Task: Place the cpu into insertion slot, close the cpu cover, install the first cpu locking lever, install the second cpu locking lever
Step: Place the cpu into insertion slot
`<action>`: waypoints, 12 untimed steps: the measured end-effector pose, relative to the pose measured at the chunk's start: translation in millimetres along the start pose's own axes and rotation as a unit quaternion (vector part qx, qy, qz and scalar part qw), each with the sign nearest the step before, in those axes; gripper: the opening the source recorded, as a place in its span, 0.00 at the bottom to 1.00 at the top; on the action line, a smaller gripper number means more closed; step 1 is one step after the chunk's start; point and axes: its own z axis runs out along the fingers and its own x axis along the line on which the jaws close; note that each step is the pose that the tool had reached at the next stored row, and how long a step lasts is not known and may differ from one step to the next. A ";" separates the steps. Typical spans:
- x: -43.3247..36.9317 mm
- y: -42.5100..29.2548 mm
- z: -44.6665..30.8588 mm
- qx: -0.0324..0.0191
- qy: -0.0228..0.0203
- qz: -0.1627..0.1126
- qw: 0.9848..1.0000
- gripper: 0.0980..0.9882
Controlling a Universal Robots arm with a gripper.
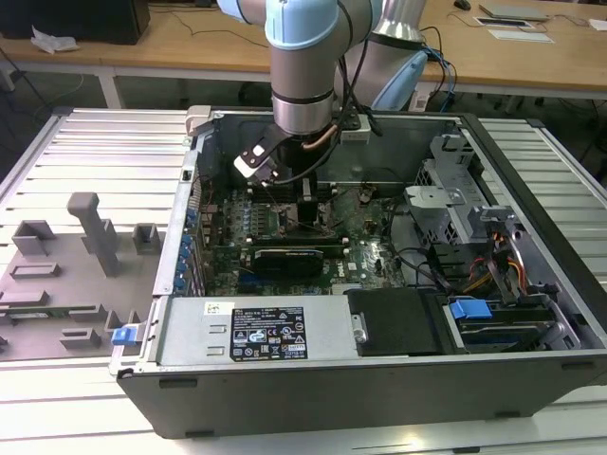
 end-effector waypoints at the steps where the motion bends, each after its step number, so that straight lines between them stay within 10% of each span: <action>1: 0.1 0.1 0.4 0.000 0.000 0.000 1.000 0.50; 12: 2.1 0.9 4.3 0.000 0.000 0.001 1.000 0.50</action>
